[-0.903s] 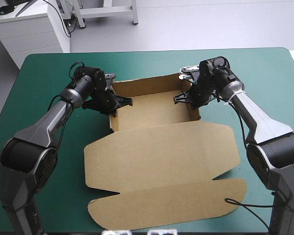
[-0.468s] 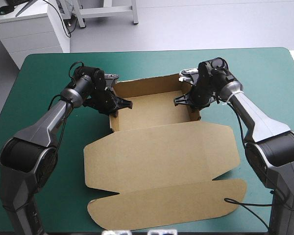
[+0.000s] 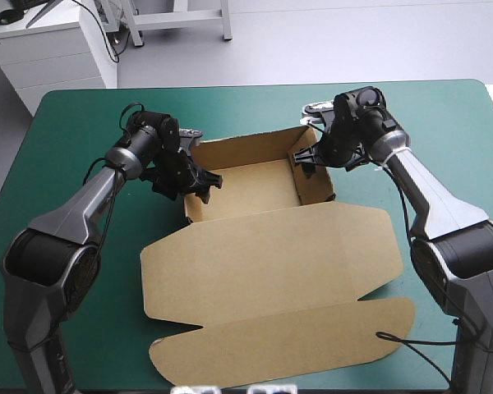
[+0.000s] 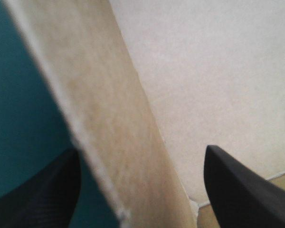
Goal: Fold the box
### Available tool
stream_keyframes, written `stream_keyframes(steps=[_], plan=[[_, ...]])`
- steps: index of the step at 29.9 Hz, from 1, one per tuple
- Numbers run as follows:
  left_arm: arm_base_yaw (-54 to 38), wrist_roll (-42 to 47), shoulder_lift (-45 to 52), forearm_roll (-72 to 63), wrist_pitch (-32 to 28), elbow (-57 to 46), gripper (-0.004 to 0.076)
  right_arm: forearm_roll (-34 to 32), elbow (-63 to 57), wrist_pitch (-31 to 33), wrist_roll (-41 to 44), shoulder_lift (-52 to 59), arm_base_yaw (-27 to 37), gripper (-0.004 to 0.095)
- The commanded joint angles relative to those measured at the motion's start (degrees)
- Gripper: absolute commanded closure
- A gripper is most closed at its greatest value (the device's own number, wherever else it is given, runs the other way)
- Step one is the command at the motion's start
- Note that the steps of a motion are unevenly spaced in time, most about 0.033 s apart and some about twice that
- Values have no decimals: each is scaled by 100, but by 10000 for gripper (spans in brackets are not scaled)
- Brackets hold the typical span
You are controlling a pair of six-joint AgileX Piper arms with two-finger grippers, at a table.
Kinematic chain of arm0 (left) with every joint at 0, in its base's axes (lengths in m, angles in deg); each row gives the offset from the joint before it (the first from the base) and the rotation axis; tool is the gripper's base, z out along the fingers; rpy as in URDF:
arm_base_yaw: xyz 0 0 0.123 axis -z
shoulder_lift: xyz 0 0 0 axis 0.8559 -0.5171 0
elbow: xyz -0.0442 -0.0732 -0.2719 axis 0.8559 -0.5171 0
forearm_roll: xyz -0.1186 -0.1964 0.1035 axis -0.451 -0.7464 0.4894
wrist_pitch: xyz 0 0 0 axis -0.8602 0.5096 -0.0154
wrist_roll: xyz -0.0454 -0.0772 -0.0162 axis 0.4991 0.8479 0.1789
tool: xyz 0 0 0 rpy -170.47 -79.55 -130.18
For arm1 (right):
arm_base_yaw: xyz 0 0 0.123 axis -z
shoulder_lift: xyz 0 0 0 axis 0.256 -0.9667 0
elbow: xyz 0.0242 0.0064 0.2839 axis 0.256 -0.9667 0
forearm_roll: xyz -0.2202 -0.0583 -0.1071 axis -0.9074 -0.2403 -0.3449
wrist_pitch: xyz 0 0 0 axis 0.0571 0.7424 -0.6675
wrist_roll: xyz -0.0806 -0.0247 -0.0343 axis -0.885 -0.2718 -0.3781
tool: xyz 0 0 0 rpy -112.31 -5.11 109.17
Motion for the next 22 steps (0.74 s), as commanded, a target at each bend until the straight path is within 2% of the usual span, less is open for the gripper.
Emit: stream_keyframes(steps=[1, 7, 9, 11, 12, 15, 16, 22], plan=[[0, -45, 340, -58, 345, 667, 197, -48, 393, 66, -40, 304, 27, 96], [0, -58, 340, 0, 345, 2269, 198, -48, 776, 66, -40, 352, 27, 98], [0, -58, 406, -95, 345, 2764, 225, -89, 875, 66, -73, 425, 27, 98], [0, -58, 566, -215, 345, 2984, 324, -89, 919, 66, -199, 576, 27, 98], [0, -58, 662, -301, 345, 3007, 407, -89, 919, 66, -217, 634, 27, 98], [0, -371, 1035, -312, 345, 2963, 738, -89, 919, 66, -217, 843, 27, 98], [0, -452, 1165, -312, 345, 2937, 720, -89, 919, 66, -217, 911, 27, 98], [0, -668, 2135, -312, 345, 2323, 731, 208, 857, 76, -217, 1168, 27, 98]])
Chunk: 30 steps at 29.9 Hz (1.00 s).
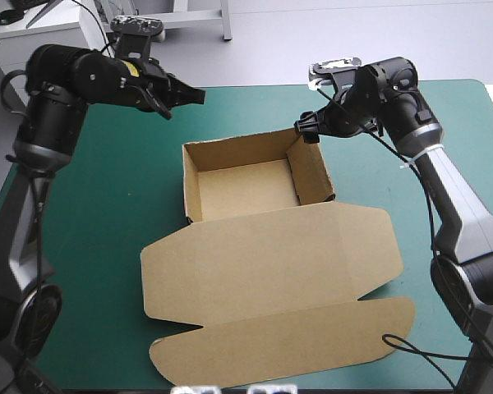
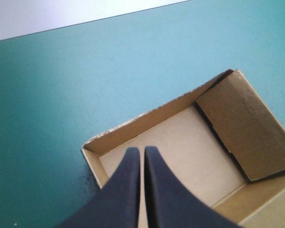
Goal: Fold the box
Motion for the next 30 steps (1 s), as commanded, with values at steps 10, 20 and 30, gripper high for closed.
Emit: stream_keyframes(steps=[10, 20, 30], plan=[[0, -502, 2870, 114, 41, -2862, 731, 154, -391, 9, -249, 417, 27, 98], [0, -603, 4578, 46, -550, -5617, 731, 99, -1131, -32, -305, 127, 27, 103], [0, -603, 6492, -240, -1975, -8093, 731, 332, -1141, 1, -377, -370, 27, 279]])
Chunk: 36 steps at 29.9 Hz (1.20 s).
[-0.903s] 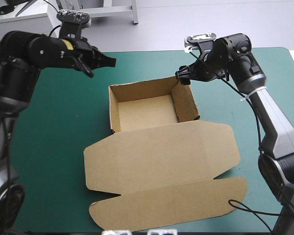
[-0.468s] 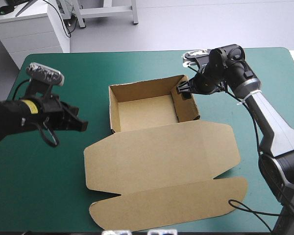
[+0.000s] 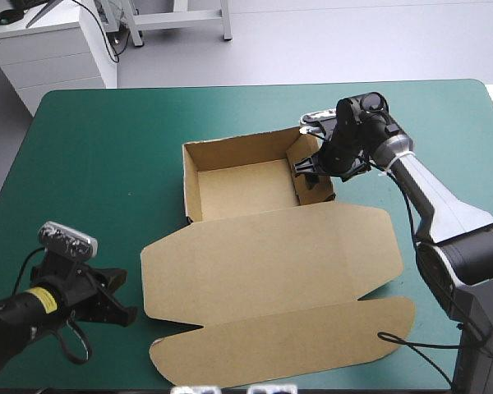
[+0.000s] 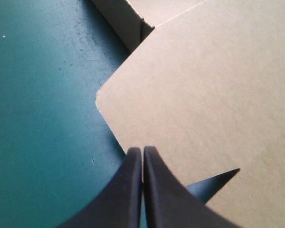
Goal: Fold the box
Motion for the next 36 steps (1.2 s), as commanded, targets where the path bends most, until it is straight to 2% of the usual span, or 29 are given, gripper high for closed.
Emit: stream_keyframes(steps=[1, 5, 9, 12, 15, 23, 27, 29, 32, 36], plan=[[0, -4, 538, -128, -599, -390, 731, 139, 123, 47, -75, 156, 27, 296], [0, -4, 1007, -117, -775, -727, 731, 217, 123, 47, -75, 6, 27, 367], [0, -4, 1264, -11, -965, -890, 731, 352, 123, 47, -144, -137, 27, 482], [0, -4, 1329, -48, -1106, -970, 731, 387, 123, 40, -352, -226, 27, 639], [0, -4, 1329, -62, -1168, -970, 731, 294, 216, 40, -548, -224, 38, 902], [0, 19, 1329, -62, -1197, -970, 731, 83, 1363, 40, -562, 495, 405, 927], [0, 19, 1329, -221, -1197, -970, 731, -631, 1779, 40, -742, 1029, 838, 927], [0, 19, 1329, -298, -1208, -970, 731, -1417, 1789, 40, -780, 1310, 1149, 927], [0, 19, 1329, -291, -1208, -970, 731, -2262, 1789, 40, -632, 1557, 1807, 927], [0, 19, 1329, -291, -1208, -970, 731, -2107, 1789, -7, -506, 1586, 2830, 927]])
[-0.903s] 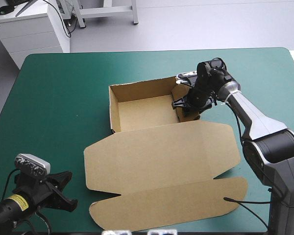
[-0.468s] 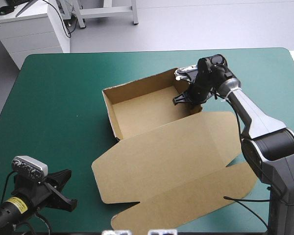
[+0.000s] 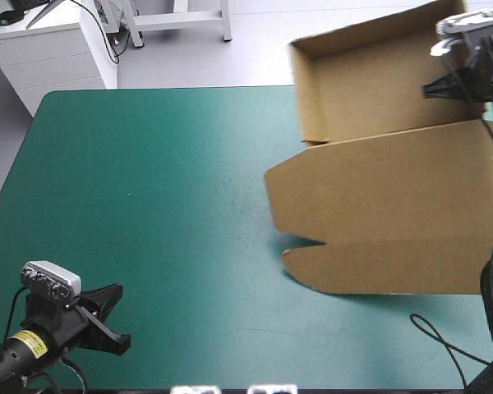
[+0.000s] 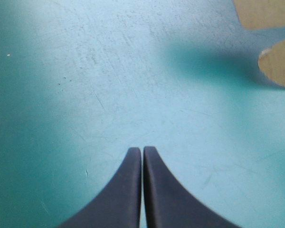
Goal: Fold the box
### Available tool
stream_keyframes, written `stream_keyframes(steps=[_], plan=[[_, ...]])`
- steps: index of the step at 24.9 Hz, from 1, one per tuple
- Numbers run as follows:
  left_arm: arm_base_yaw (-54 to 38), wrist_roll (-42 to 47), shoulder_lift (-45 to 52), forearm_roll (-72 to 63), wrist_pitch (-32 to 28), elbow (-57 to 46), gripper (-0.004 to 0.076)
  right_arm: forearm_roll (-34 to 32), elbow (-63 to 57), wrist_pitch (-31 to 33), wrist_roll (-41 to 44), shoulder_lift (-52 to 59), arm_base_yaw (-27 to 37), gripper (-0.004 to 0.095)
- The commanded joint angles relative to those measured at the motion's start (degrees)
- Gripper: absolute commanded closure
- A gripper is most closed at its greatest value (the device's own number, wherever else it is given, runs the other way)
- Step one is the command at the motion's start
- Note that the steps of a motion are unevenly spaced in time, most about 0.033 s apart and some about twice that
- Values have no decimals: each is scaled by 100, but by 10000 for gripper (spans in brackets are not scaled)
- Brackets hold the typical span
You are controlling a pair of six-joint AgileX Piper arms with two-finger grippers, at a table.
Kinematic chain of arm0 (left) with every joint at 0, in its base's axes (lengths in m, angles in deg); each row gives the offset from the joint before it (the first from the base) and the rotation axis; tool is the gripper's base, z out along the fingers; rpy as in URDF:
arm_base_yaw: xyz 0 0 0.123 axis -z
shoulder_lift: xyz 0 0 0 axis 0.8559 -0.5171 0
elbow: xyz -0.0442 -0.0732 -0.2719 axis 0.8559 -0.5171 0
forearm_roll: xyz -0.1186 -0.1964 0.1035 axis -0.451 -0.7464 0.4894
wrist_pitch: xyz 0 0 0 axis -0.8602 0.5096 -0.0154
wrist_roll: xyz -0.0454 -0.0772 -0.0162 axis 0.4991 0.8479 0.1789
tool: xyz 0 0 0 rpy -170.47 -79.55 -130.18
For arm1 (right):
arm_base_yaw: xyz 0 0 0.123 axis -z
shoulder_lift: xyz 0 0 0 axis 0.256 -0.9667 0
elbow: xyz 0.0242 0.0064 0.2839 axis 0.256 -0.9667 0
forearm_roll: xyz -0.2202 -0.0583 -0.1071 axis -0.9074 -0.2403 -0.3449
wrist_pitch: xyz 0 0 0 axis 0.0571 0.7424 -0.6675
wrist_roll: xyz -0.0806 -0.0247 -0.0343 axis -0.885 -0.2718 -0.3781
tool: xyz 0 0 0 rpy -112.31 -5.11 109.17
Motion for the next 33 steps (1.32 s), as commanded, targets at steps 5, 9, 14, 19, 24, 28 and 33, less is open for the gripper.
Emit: stream_keyframes(steps=[5, 9, 14, 19, 24, 28, 33], plan=[[0, -10, -53, -136, -423, 142, 731, 759, 170, -464, -14, -71, 1763, 927], [0, -22, -53, -136, -423, 142, 731, 1428, 159, -346, -181, -698, 2343, 927], [0, -22, -53, -136, -607, 142, 731, 1655, 159, -423, -307, -1473, 2466, 927], [0, 8, -53, -153, -889, 142, 731, 1655, 159, -275, -307, -2042, 2466, 927], [0, 8, -53, -153, -943, 142, 731, 1667, 159, -62, -238, -2375, 2466, 925], [0, 8, -53, -153, -943, 142, 731, 1779, 159, -36, -195, -2374, 2466, 906], [0, 8, -53, -153, -943, 142, 731, 2382, 159, -36, -442, -2274, 2531, 631]])
